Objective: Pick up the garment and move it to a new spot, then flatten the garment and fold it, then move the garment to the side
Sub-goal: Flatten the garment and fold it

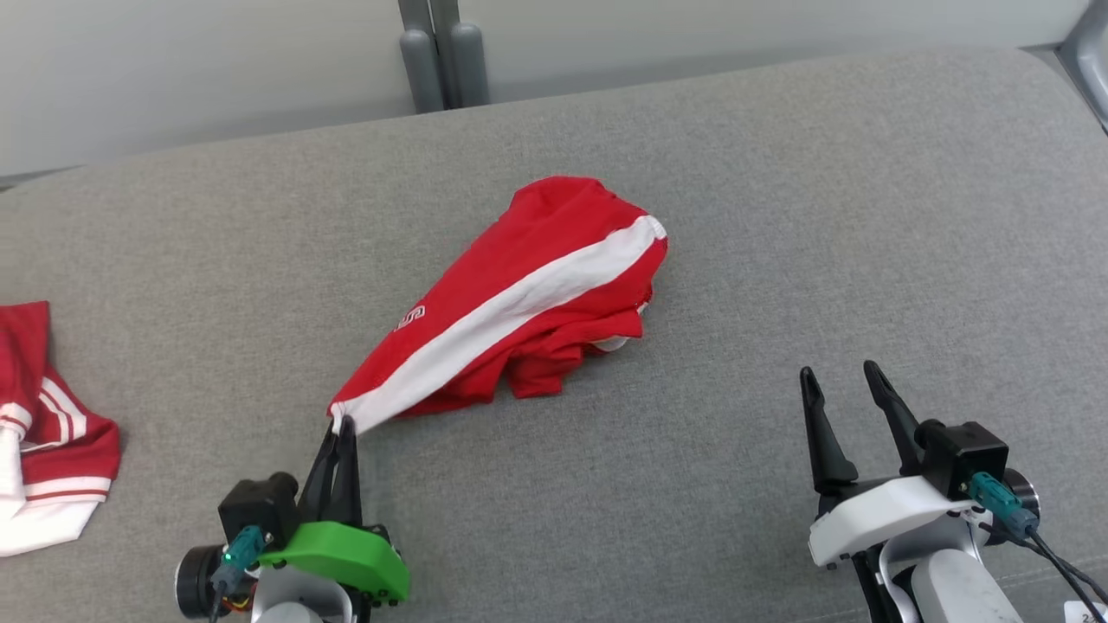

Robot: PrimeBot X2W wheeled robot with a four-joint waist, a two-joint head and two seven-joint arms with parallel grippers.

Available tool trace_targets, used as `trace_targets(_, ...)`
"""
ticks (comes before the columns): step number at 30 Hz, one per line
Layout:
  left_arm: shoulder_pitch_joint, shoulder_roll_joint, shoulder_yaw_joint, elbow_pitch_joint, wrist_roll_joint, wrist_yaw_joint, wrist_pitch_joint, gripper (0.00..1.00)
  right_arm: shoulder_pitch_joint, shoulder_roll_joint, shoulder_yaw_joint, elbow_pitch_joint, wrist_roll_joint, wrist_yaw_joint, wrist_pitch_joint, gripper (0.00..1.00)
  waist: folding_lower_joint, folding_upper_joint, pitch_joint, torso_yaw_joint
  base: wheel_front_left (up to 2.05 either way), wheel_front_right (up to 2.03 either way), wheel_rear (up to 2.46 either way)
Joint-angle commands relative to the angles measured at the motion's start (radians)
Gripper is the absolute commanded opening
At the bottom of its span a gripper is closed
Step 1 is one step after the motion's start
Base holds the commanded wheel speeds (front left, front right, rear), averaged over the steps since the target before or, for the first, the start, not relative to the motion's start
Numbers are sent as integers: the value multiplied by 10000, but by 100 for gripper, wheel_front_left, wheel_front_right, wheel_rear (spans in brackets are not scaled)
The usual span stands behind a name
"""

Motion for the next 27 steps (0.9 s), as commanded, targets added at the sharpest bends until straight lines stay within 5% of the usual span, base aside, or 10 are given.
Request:
trace_targets(1, 245, 39, 53, 77, -6, -16, 7, 0, 200, -12, -36, 36, -21, -3, -33, 100, 0, 0, -568, 312, 0, 0, 0)
trace_targets(12, 885, 39, 300, 602, -59, 65, 7, 4, 604, -14, -40, 14, -148, -3, -33, 100, 0, 0, -1031, 85, 0, 0, 0)
trace_targets(14, 910, 39, 329, 695, -142, 120, 6, 100, 644, -11, -32, -13, -145, -3, -33, 100, 0, 0, -1031, 73, 0, 0, 0)
trace_targets(27, 290, 41, -52, 78, 68, 353, 6, 100, -865, -125, 439, 343, 177, -3, -33, 100, 0, 0, -256, 1179, 0, 0, 0)
